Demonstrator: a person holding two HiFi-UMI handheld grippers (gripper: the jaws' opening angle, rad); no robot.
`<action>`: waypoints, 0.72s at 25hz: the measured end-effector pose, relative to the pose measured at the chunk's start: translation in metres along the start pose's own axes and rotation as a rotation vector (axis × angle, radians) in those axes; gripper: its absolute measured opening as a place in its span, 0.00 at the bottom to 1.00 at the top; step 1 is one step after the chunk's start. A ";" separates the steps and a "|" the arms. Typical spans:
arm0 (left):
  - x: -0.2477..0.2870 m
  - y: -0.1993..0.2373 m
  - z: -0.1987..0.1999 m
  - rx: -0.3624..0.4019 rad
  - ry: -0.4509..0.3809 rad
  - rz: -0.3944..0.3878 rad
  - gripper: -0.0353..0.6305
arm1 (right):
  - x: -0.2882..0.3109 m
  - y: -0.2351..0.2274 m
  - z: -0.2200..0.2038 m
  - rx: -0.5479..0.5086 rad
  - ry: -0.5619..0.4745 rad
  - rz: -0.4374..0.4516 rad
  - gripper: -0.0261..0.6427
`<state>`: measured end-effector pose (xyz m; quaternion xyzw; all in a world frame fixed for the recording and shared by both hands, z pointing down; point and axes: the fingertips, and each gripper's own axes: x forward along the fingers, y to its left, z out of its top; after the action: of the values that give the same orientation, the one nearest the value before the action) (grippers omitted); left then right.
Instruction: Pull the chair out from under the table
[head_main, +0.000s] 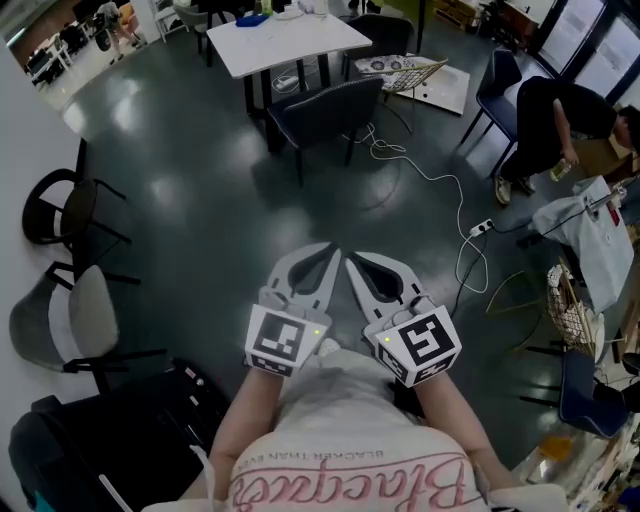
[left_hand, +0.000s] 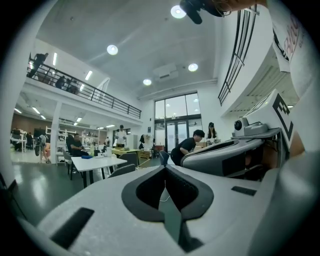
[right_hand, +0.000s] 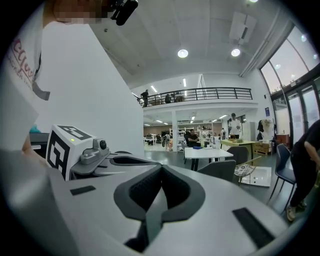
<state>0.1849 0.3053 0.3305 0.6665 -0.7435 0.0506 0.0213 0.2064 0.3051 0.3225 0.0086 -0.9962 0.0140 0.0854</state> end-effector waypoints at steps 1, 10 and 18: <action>0.003 0.002 0.000 0.003 0.002 0.000 0.06 | 0.002 -0.004 -0.001 -0.002 0.004 -0.001 0.05; 0.040 0.020 -0.009 -0.009 0.030 -0.016 0.06 | 0.027 -0.045 -0.003 0.014 0.000 -0.022 0.04; 0.099 0.071 -0.007 -0.011 0.024 -0.046 0.06 | 0.081 -0.094 0.001 0.029 0.025 -0.034 0.05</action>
<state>0.1030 0.2153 0.3438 0.6826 -0.7280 0.0538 0.0350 0.1283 0.2103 0.3382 0.0266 -0.9945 0.0272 0.0979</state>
